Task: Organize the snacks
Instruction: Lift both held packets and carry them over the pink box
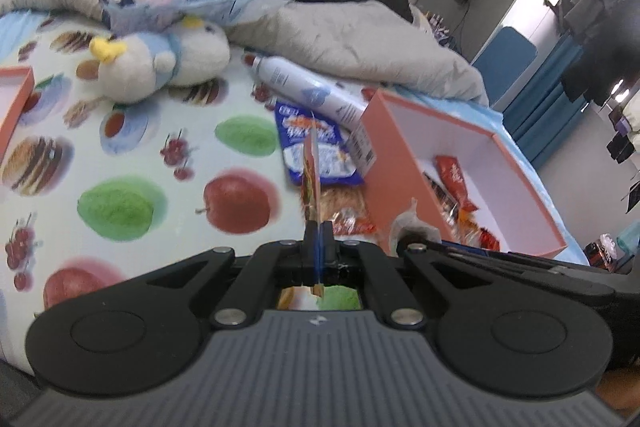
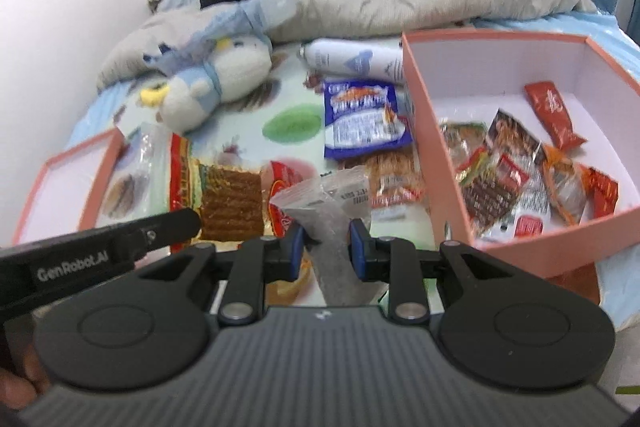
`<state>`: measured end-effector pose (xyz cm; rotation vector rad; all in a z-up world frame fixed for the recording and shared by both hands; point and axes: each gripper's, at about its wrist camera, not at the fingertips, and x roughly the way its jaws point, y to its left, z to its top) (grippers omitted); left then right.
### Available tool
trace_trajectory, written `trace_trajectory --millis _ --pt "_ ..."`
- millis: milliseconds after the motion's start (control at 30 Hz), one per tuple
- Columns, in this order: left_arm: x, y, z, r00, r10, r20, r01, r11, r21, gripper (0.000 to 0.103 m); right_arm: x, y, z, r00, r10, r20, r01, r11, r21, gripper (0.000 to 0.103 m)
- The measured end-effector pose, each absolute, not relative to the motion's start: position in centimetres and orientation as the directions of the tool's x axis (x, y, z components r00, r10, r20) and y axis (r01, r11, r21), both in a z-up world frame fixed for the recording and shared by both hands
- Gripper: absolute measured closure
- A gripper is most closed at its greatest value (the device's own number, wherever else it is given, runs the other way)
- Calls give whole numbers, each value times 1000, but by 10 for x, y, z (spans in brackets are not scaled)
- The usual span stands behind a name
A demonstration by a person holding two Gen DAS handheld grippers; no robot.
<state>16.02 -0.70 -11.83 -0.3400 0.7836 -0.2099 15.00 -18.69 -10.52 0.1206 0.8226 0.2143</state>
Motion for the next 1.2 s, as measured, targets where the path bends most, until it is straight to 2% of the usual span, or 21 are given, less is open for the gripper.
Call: trace_trajectory --millis 367,900,1067,1200 --pt "174 -43 -45 757 -336 -560 171 930 -326 103 160 -226 -52 740 221 -635 -104 971 216 75" --pt "200 -108 53 818 -417 -396 313 901 -301 103 165 -282 25 871 166 -463 -92 980 179 75" --pt "214 -138 66 805 -457 -379 352 882 -315 103 172 -312 35 893 115 -435 -54 987 150 75" --pt "232 -165 65 781 -477 -404 375 874 -308 103 178 -333 36 899 79 -432 -22 991 135 75"
